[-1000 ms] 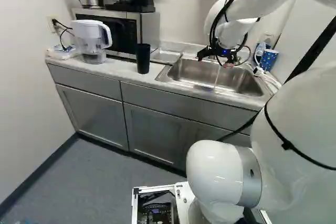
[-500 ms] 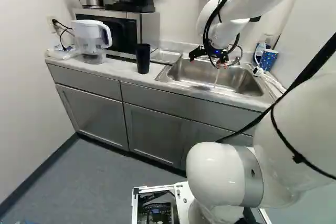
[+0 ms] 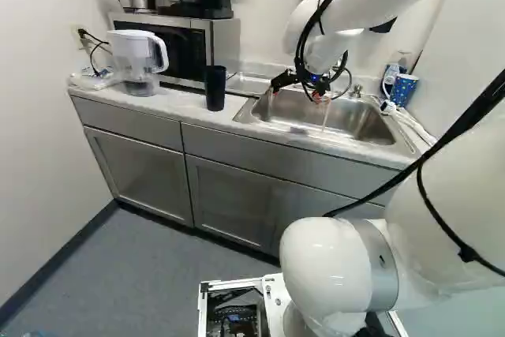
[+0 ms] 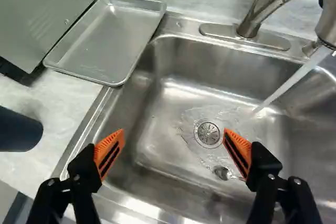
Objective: Rinse the cup and place it in the tray
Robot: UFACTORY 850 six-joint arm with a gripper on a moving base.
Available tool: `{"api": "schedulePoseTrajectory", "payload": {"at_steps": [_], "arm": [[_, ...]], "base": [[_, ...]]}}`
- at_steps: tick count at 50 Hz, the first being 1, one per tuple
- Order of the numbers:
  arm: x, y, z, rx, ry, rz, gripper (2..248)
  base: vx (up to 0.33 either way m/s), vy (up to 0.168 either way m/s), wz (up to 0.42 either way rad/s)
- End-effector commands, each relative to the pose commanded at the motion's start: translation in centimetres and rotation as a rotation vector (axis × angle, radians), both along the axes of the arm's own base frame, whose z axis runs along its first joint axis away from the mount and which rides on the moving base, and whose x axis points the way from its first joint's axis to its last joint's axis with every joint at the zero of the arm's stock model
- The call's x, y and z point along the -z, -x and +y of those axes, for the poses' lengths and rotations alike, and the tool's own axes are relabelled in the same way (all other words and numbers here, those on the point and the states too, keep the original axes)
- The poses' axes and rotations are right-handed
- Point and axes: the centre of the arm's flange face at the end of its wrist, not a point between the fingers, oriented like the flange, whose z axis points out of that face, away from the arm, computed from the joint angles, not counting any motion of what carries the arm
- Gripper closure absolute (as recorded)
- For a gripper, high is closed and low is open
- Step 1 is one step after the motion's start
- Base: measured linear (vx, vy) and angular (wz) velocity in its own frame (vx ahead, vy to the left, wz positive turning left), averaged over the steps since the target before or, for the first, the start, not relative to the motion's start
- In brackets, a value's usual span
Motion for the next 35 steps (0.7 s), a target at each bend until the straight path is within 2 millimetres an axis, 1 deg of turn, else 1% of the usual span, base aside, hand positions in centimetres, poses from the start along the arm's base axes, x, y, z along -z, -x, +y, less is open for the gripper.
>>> {"api": "schedulePoseTrajectory", "payload": {"at_steps": [35], "arm": [[0.1, 0.5, 5.3, -0.134, 0.000, -0.003, 3]], "base": [[0.000, 0.000, 0.000]]}}
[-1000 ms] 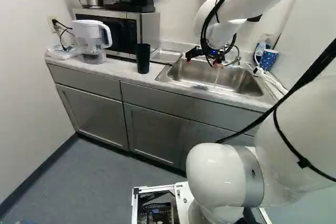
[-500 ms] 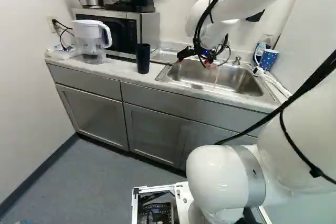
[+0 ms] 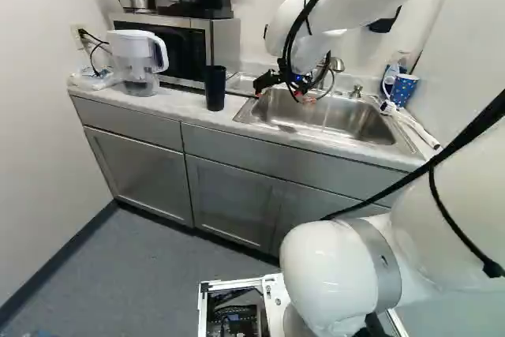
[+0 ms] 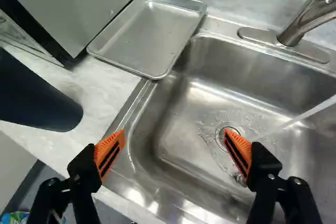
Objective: Rinse the cup and place it in the tray
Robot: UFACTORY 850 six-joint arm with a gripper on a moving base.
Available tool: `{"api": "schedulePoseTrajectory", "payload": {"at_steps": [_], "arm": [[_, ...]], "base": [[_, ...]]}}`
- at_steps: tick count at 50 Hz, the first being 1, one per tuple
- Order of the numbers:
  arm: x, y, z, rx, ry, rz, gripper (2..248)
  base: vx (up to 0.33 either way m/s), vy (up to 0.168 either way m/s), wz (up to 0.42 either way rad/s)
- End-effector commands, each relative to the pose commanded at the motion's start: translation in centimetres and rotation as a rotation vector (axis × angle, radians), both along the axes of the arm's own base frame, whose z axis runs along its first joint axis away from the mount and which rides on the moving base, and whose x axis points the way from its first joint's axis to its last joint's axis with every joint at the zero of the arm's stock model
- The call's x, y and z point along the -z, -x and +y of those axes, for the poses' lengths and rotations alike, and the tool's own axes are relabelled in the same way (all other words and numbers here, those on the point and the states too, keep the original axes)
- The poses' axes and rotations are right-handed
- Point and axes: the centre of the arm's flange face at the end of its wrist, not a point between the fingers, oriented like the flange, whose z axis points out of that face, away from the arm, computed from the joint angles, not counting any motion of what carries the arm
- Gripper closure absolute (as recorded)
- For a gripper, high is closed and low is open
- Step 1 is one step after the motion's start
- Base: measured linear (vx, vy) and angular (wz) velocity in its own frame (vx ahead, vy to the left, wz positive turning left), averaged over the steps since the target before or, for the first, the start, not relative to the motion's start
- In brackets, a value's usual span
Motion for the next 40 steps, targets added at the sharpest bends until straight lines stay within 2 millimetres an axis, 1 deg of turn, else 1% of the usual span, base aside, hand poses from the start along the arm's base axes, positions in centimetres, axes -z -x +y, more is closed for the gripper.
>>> {"api": "schedulePoseTrajectory", "payload": {"at_steps": [40], "arm": [[0.0, 0.3, 6.1, -0.155, 0.000, 0.001, 3]], "base": [[0.000, 0.000, 0.000]]}}
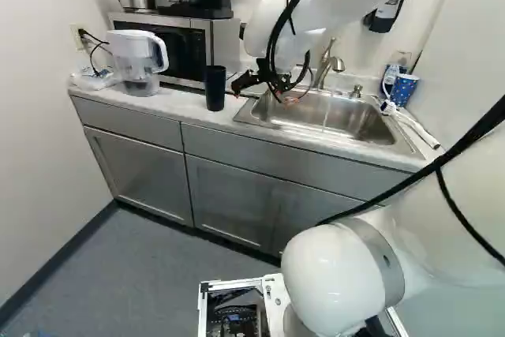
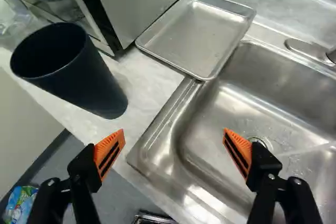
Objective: Rinse the cup and place it in the tray
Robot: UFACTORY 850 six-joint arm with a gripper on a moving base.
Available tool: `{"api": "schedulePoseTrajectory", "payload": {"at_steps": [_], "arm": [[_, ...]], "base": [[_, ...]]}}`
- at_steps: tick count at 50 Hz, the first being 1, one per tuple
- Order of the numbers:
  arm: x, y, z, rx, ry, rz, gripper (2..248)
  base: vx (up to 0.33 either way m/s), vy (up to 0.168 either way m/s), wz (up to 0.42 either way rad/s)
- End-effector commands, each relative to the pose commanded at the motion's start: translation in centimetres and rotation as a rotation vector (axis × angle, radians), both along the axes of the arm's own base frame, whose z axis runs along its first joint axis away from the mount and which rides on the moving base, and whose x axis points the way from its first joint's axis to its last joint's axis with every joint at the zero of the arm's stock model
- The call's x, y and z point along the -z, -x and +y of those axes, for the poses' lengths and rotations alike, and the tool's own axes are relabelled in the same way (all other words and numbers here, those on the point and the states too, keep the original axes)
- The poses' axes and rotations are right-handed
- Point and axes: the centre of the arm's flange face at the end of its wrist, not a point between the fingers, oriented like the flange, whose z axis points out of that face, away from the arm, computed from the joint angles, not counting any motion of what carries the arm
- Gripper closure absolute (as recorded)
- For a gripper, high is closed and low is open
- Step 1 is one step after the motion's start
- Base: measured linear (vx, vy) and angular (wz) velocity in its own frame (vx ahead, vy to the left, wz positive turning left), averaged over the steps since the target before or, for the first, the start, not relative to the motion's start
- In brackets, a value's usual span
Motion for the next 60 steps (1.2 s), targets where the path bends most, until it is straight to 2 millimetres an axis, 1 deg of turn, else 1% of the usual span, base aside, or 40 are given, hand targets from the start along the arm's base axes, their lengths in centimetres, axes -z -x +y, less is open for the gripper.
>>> {"api": "schedulePoseTrajectory", "payload": {"at_steps": [45, 60], "arm": [[-0.2, -0.6, 7.1, -0.164, 0.002, 0.008, 3], [-0.2, -0.6, 7.1, -0.166, 0.002, 0.009, 3]], "base": [[0.000, 0.000, 0.000], [0.000, 0.000, 0.000]]}}
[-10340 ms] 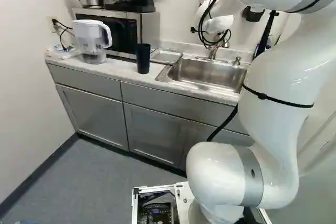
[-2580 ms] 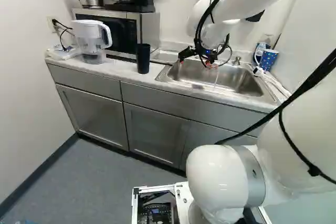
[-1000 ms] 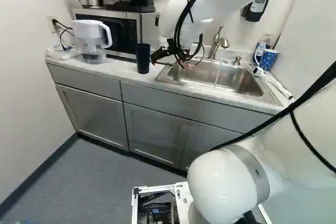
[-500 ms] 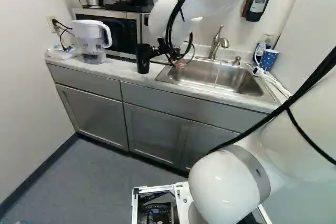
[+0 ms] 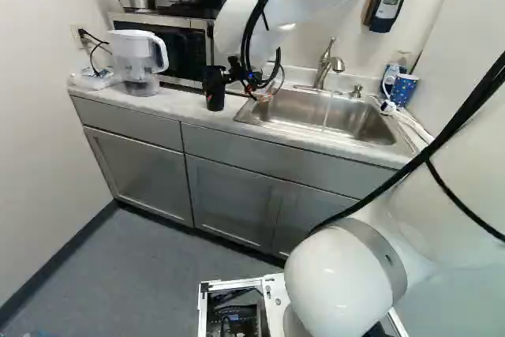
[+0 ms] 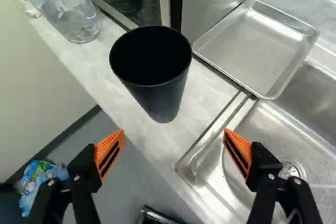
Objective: Rinse the cup and place it in the tray
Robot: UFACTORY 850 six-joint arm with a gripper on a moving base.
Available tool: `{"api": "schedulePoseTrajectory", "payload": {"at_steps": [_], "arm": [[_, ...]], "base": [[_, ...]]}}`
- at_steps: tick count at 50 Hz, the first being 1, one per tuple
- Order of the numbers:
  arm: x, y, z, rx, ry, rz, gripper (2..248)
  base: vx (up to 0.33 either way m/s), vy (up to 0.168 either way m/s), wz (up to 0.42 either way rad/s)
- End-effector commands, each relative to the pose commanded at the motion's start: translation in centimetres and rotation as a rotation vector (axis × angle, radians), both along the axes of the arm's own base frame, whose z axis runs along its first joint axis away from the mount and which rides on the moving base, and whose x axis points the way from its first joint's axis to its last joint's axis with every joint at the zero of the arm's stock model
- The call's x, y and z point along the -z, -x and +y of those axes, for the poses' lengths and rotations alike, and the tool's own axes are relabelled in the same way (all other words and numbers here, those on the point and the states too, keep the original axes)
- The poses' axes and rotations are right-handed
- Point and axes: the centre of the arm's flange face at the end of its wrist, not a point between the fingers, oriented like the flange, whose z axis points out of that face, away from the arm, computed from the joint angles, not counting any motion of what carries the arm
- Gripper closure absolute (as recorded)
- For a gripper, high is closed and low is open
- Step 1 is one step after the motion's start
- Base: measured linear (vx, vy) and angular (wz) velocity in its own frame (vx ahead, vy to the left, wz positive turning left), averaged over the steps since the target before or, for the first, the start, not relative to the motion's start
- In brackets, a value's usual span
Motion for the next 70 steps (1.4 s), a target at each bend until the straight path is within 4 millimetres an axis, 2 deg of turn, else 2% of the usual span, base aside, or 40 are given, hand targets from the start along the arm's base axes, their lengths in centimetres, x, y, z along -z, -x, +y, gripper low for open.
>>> {"api": "schedulePoseTrajectory", "payload": {"at_steps": [22, 70], "arm": [[0.0, -0.4, 0.1, 0.000, -0.013, -0.038, 3], [3.7, -1.2, 1.9, -0.031, -0.054, -0.147, 3]], "base": [[0.000, 0.000, 0.000], [0.000, 0.000, 0.000]]}}
